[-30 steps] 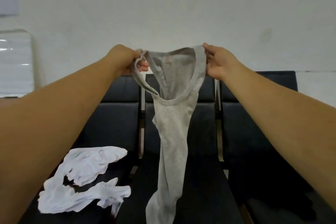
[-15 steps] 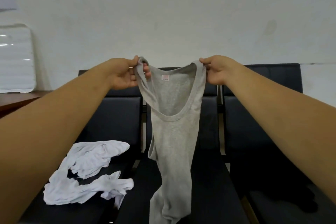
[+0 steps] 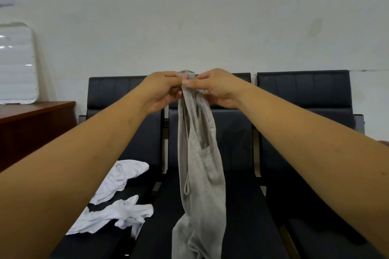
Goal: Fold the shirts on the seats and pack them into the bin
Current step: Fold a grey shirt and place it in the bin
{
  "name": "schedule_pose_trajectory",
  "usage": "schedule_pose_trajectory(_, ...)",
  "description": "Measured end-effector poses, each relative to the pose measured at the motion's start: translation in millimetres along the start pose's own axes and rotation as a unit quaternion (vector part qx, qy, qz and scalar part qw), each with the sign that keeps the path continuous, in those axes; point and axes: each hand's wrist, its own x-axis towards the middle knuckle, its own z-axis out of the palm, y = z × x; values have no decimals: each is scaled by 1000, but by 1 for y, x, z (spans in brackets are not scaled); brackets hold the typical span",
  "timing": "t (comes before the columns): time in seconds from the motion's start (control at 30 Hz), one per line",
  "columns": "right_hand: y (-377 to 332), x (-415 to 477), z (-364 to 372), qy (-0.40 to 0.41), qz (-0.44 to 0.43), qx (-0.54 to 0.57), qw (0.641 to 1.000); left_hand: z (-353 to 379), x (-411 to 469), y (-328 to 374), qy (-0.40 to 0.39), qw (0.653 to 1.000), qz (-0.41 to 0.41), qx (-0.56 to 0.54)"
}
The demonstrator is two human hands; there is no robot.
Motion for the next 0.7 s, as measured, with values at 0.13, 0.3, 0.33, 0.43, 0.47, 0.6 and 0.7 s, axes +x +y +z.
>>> schedule_pose_trajectory(0.13,11,10,5,83,-1,-79,993,-1,-5,-13,0,1000,22,11)
schedule_pose_trajectory(0.3,7,14,6,89,13,18,996,1,-23,-55,-6,993,27,114)
schedule_pose_trajectory(0.33,4,16,6,97,11,38,995,3,-28,-68,-35,988,-12,152)
schedule_pose_trajectory(0.43,-3,22,1,121,3,65,991,17,-41,-101,-138,954,-106,243)
schedule_pose_trajectory(0.47,-5,23,0,127,4,68,990,22,-45,-108,-140,949,-118,256)
schedule_pose_trajectory(0.6,5,28,-12,154,22,58,986,31,-46,-116,-83,970,-99,206)
schedule_pose_trajectory(0.7,24,26,-21,141,65,41,987,32,-36,-113,-25,990,-88,108)
